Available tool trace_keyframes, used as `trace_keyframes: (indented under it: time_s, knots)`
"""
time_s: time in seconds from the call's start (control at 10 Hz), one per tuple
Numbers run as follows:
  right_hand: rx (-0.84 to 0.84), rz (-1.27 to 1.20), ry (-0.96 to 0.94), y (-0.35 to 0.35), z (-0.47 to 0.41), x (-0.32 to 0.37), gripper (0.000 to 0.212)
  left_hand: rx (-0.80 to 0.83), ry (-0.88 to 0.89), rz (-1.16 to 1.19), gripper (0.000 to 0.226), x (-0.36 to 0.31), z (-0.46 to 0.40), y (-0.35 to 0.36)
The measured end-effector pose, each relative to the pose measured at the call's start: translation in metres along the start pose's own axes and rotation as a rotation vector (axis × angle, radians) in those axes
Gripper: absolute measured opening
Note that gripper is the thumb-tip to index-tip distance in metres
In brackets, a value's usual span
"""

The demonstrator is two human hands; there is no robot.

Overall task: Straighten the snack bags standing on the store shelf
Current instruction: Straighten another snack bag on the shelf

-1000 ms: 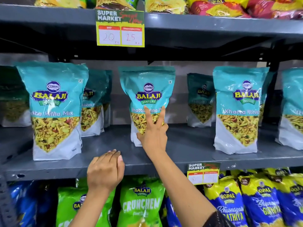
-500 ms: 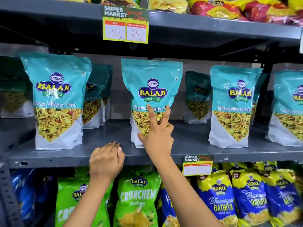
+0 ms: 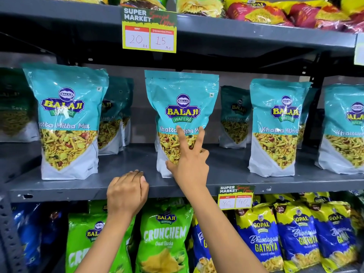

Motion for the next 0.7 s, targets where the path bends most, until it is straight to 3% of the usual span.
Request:
trace_keyframes:
  time_s: [0.7]
  knots:
    - [-0.019, -0.004, -0.04, -0.0059, 0.0102, -0.0027, 0.111, 0.009, -0.016, 0.021, 0.04, -0.0013, 0.0011, -0.0015]
Point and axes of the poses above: each hand's wrist, its own z-axis away from the middle knuckle, its own y-axis out of the palm, x = y × z, the point moved 1 cm from there along -z, towards the middle knuckle, and after that the axes turned 12 degrees about x, right-handed, at the moved point
